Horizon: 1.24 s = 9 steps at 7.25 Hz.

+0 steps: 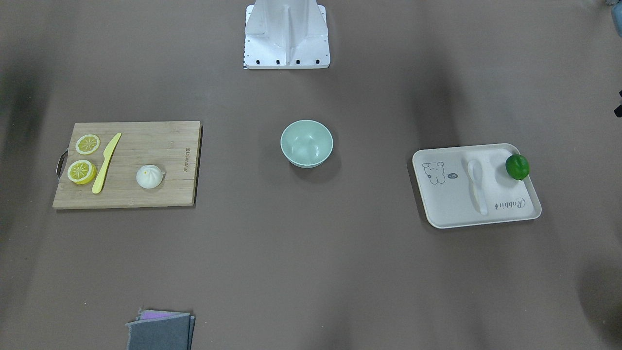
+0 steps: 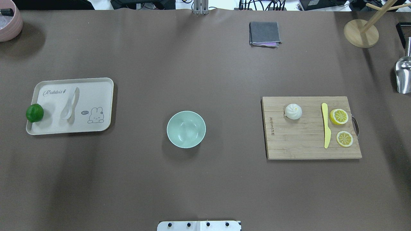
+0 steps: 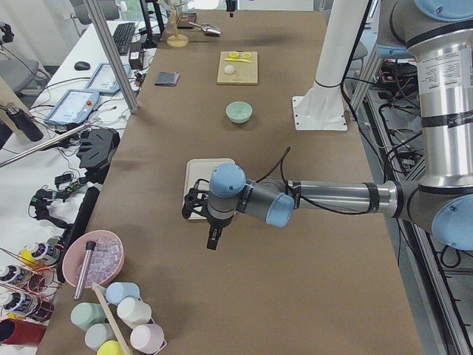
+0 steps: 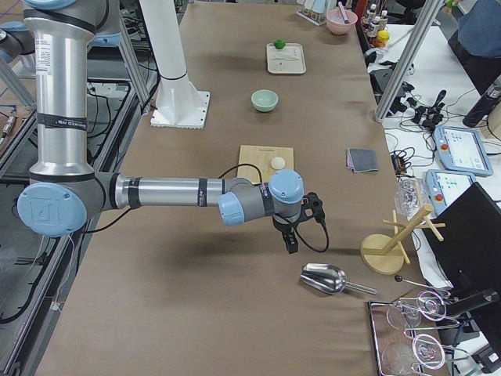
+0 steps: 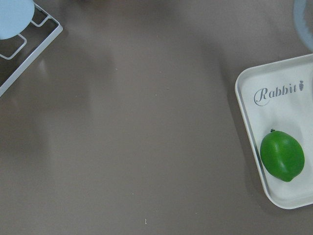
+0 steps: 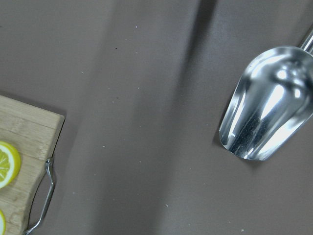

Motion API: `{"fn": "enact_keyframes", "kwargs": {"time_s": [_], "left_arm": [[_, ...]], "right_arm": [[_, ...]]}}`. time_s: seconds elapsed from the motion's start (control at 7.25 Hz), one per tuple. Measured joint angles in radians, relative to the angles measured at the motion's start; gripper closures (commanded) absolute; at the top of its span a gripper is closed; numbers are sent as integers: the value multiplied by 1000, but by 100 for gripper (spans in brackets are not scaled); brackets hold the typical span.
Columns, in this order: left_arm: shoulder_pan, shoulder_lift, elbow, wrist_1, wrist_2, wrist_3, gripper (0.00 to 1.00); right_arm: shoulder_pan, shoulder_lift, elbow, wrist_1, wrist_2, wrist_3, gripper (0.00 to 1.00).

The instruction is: Put spoon and bun in bowl

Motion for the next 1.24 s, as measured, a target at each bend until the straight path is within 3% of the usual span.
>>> {"fn": "enact_keyframes", "kwargs": {"time_s": [1.24], "left_arm": [[4,-1,-16,-45,-13,0,2]], "right_arm": [[-25,1,10,30,-29,1,0]]}}
